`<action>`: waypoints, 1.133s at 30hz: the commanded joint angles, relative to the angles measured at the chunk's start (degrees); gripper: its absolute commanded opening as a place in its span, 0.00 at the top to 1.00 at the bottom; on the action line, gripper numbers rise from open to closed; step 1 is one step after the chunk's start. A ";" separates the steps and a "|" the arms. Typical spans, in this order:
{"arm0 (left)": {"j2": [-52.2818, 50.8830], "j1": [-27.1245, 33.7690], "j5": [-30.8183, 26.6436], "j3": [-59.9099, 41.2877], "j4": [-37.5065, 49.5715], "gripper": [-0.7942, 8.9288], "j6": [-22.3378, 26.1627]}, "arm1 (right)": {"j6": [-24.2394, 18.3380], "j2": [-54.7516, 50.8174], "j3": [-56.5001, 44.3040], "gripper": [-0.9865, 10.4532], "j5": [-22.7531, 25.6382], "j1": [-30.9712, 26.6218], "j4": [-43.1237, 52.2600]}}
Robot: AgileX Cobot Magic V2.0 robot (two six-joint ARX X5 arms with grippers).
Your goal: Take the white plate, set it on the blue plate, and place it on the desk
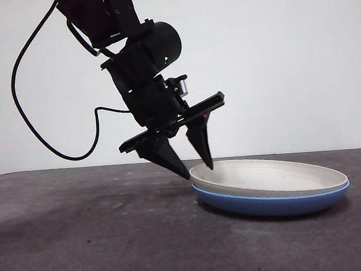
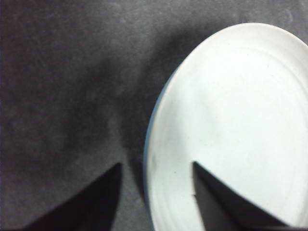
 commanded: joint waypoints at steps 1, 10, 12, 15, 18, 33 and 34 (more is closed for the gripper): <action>0.44 -0.61 0.26 1.70 -0.13 0.59 0.13 | 0.55 0.11 1.22 0.55 0.22 0.11 0.07; -16.11 1.16 0.22 1.70 -6.93 0.59 6.84 | 0.55 0.17 1.20 0.55 2.56 0.11 -0.02; -21.20 2.25 0.22 1.68 -9.70 0.59 7.93 | 0.52 0.17 1.18 0.55 3.50 0.11 -0.31; -28.68 4.31 0.22 0.96 -12.98 0.60 10.47 | 0.48 0.59 1.09 0.55 3.76 0.11 -0.33; -36.61 7.02 0.22 -4.44 -13.75 0.60 10.43 | 0.42 1.97 1.09 0.55 4.33 0.11 -0.31; -65.02 9.20 14.43 -32.20 -16.55 0.60 12.48 | -0.37 5.81 1.09 0.55 4.09 0.11 -0.57; -65.16 9.20 14.45 -32.20 -16.37 0.60 12.48 | -0.35 5.79 1.09 0.55 4.09 0.11 -0.57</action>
